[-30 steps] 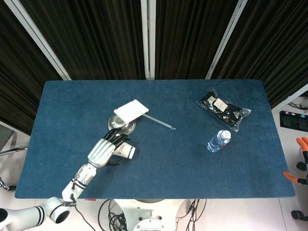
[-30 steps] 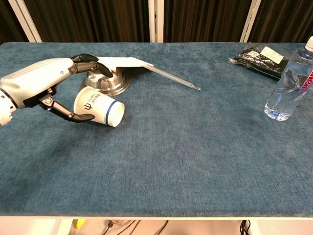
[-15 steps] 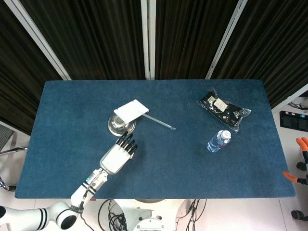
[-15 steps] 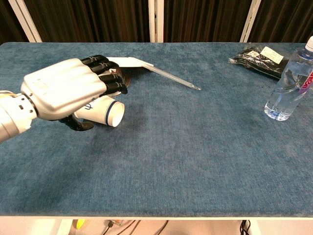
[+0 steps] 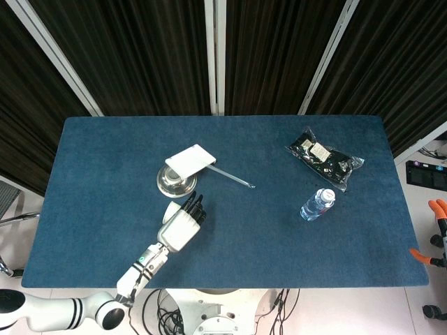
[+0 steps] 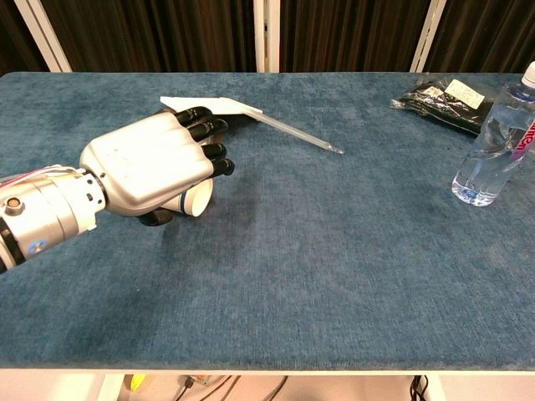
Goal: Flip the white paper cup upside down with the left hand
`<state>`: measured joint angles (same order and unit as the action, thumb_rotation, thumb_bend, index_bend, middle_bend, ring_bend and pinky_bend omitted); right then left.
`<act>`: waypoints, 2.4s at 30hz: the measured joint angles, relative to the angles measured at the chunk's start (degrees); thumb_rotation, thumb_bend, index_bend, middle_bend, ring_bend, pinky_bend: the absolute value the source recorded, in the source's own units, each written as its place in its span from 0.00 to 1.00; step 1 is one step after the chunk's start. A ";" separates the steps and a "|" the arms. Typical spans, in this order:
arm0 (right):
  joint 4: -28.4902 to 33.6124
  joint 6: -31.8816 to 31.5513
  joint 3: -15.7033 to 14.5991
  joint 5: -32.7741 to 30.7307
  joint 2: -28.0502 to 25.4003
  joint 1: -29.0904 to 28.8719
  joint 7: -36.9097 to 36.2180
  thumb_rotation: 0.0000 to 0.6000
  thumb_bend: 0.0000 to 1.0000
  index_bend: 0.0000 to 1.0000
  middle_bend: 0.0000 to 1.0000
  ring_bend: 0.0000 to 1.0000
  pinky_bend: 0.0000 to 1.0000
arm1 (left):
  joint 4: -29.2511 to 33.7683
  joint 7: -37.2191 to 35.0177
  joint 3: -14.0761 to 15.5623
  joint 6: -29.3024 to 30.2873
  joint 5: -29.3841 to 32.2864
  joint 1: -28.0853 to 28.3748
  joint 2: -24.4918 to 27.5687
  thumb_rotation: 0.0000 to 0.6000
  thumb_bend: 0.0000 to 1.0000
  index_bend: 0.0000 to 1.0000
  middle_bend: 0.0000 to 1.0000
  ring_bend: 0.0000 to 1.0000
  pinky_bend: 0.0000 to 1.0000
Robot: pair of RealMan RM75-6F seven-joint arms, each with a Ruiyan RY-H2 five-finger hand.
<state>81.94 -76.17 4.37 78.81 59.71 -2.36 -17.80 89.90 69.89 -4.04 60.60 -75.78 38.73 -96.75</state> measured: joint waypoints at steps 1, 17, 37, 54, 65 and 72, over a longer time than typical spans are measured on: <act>-0.01 -0.02 -0.01 0.03 -0.01 0.00 -0.04 1.00 0.06 0.00 0.00 0.00 0.00 | -0.01 0.26 -0.07 -0.05 0.48 0.14 -0.05 1.00 0.20 0.25 0.23 0.00 0.05; -0.25 1.57 -0.55 0.57 -0.65 -0.34 -2.81 1.00 0.06 0.00 0.00 0.00 0.00 | -0.55 -0.16 0.82 0.03 2.82 1.92 -0.45 1.00 0.21 0.40 0.35 0.02 0.09; -0.05 2.39 -0.56 0.04 -1.25 -0.52 -3.58 1.00 0.06 0.00 0.00 0.00 0.00 | -3.46 -28.73 0.82 8.27 -9.41 1.09 -0.28 1.00 0.23 0.52 0.49 0.13 0.06; 1.18 2.62 -1.16 1.74 -2.00 -1.04 -3.93 1.00 0.06 0.00 0.00 0.00 0.00 | -18.67 -86.83 -1.55 22.05 -11.99 -7.03 -3.57 1.00 0.24 0.52 0.49 0.13 0.07; 1.43 2.80 -1.36 1.68 -2.45 -1.14 -4.46 1.00 0.06 0.00 0.00 0.00 0.00 | -29.89 -100.60 -4.11 19.99 -5.74 -11.11 -11.66 1.00 0.24 0.52 0.49 0.13 0.05; 1.03 3.11 -1.45 1.57 -2.27 -1.27 -4.73 1.00 0.06 0.00 0.00 0.00 0.00 | -34.41 -103.94 -4.57 20.50 -6.57 -11.57 -13.96 1.00 0.24 0.52 0.49 0.13 0.05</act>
<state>82.97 -73.06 2.92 80.39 57.44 -3.63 -22.53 55.50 -34.05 -8.61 81.10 -82.35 27.16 -110.70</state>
